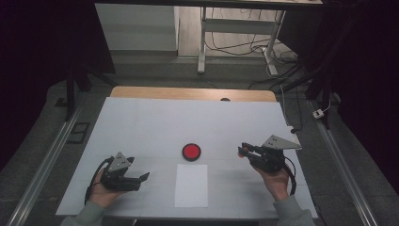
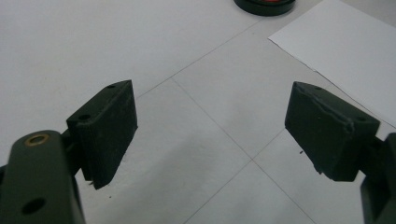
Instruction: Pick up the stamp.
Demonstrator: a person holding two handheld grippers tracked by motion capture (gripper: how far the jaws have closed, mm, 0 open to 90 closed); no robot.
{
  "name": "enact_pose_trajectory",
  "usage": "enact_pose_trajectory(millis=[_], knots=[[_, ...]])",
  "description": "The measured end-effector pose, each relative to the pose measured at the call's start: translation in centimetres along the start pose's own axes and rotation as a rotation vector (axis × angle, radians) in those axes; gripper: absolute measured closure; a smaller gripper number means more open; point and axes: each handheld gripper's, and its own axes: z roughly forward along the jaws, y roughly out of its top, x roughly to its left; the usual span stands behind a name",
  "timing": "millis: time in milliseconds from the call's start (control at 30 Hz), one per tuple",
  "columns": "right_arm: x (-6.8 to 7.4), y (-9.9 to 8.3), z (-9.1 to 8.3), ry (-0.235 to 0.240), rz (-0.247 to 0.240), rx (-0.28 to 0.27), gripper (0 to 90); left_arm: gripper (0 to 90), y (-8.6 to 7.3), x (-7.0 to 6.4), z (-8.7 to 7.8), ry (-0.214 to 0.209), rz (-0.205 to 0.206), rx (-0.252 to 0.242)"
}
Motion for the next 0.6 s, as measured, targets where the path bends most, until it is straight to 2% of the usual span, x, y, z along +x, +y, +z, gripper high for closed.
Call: enact_pose_trajectory(millis=[433, 600], knots=[[1.4, 0.9, 0.4, 0.036, -0.022, -0.026, 72.0, 17.1, 0.0, 0.0, 0.0, 0.003, -0.005, -0.002], [1.9, 1.0, 0.8, 0.049, -0.029, -0.02, 72.0, 17.1, 0.0, 0.0, 0.1, 0.003, -0.004, -0.001]])
